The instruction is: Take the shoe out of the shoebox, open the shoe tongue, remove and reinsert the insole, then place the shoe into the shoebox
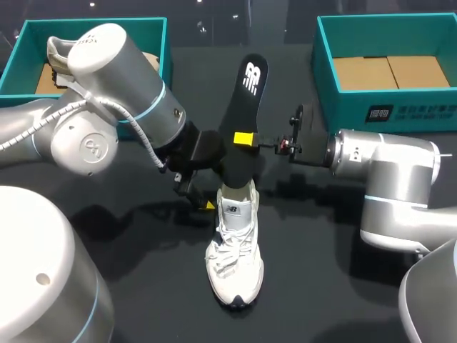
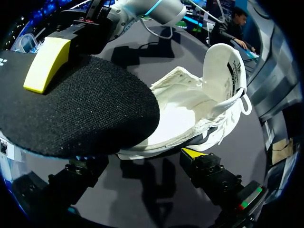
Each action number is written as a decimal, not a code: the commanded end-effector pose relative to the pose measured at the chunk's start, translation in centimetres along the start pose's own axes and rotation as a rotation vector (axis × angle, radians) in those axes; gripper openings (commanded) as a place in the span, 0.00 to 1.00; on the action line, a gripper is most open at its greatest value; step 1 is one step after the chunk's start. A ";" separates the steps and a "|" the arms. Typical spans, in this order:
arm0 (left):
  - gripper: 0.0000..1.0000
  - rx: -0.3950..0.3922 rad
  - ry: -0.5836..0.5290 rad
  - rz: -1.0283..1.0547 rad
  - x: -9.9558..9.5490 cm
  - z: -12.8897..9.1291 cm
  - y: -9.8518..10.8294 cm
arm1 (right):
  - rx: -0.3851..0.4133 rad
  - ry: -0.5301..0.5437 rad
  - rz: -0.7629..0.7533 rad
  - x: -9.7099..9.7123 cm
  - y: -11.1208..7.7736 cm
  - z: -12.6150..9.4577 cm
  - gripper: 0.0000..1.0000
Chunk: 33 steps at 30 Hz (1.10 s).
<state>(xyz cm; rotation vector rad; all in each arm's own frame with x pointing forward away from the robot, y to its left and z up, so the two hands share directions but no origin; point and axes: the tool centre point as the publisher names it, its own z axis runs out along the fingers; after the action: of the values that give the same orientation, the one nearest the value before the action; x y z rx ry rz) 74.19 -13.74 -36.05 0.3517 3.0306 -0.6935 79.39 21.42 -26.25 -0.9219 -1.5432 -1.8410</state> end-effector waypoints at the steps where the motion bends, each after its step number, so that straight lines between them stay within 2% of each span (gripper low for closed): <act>1: 1.00 -0.002 0.002 0.001 -0.1 0.0 -0.1 | 0.012 0.015 0.001 -0.5 -0.1 0.5 0.00; 23: 1.00 -0.002 0.002 0.001 -0.1 0.0 -0.1 | 0.024 0.101 -0.086 -1.7 -1.5 -0.1 0.00; 33: 1.00 -0.002 0.002 0.001 -0.1 0.0 -0.1 | 0.044 0.106 -0.107 -1.6 -2.0 0.1 0.00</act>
<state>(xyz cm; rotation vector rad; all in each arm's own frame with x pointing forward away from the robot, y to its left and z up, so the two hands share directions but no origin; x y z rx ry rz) 74.21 -13.75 -36.05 0.3520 3.0309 -0.6937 78.90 21.67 -28.71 -0.7213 -1.5848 -1.8931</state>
